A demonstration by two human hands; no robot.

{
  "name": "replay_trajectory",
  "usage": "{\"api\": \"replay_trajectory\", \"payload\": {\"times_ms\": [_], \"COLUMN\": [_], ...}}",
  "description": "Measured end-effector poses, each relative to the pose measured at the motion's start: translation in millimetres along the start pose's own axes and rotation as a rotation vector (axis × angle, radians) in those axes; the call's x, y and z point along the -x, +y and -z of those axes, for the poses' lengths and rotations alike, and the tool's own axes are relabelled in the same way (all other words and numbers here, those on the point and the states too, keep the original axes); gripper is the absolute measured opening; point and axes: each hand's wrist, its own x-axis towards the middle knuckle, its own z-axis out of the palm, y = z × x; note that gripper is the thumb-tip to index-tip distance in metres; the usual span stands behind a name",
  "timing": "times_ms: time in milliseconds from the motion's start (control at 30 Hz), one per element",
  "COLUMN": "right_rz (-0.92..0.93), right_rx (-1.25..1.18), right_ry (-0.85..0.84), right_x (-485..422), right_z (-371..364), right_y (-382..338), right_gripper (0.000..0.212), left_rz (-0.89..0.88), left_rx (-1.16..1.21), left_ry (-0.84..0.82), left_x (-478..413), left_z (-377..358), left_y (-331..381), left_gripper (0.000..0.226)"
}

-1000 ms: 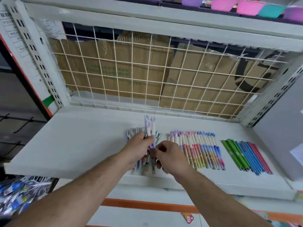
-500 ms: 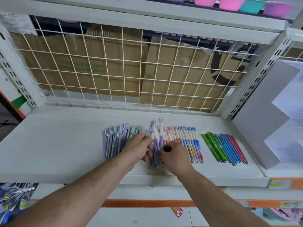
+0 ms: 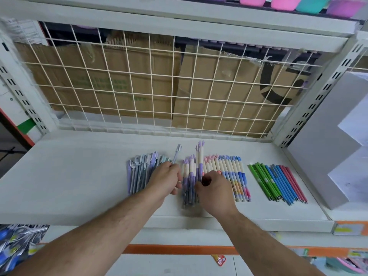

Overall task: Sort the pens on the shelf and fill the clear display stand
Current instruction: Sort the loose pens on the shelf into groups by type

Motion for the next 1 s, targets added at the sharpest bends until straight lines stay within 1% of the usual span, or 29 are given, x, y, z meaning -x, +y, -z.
{"api": "replay_trajectory", "payload": {"times_ms": [67, 133, 200, 333, 533, 667, 767, 867, 933, 1000], "right_rz": [-0.029, -0.061, -0.087, -0.122, -0.098, -0.023, 0.067, 0.093, 0.099, 0.097], "right_rx": [0.048, 0.085, 0.085, 0.045, 0.048, 0.096, -0.006, -0.183, -0.273, -0.337], "right_ry": [-0.03, -0.063, -0.081, -0.118, -0.108, -0.054, -0.054, -0.098, -0.137, -0.172], "right_x": [-3.3, -5.9, -7.2, -6.8, -0.9, 2.8, 7.8, 12.6, 14.6, 15.8], "right_z": [0.0, -0.6, -1.4, -2.7, -5.1, -7.1, -12.0, -20.8, -28.0, -35.2], "right_y": [-0.8, -1.7, -3.3, -6.9, -13.5, -20.3, -31.5, -46.4, -55.3, -63.0], "right_gripper": [0.01, 0.014, 0.019, 0.012, 0.013, 0.014, 0.01, 0.009, 0.011, 0.012], "left_rz": [-0.006, -0.009, -0.004, 0.009, 0.013, -0.016, -0.075, -0.11, -0.129, -0.142], "left_rx": [-0.02, -0.033, -0.036, -0.044, -0.091, -0.065, -0.043, 0.02, 0.07, 0.114], "left_ry": [-0.006, -0.011, -0.017, -0.052, -0.08, -0.069, -0.006, 0.047, 0.041, 0.018], "left_x": [-0.1, -0.2, 0.2, 2.2, 7.1, 6.6, 6.9, 7.4, 6.7, 5.7], "left_z": [-0.5, -0.5, 0.1, 3.9, 11.9, 16.9, 23.5, 33.6, 41.1, 49.7], "left_y": [0.2, -0.3, -0.1, 0.0, 3.2, 0.9, 1.2, 1.9, -0.5, -4.0], "left_gripper": [0.019, 0.019, 0.019, 0.019, 0.025, 0.026, 0.028, 0.026, 0.016, 0.016]}}
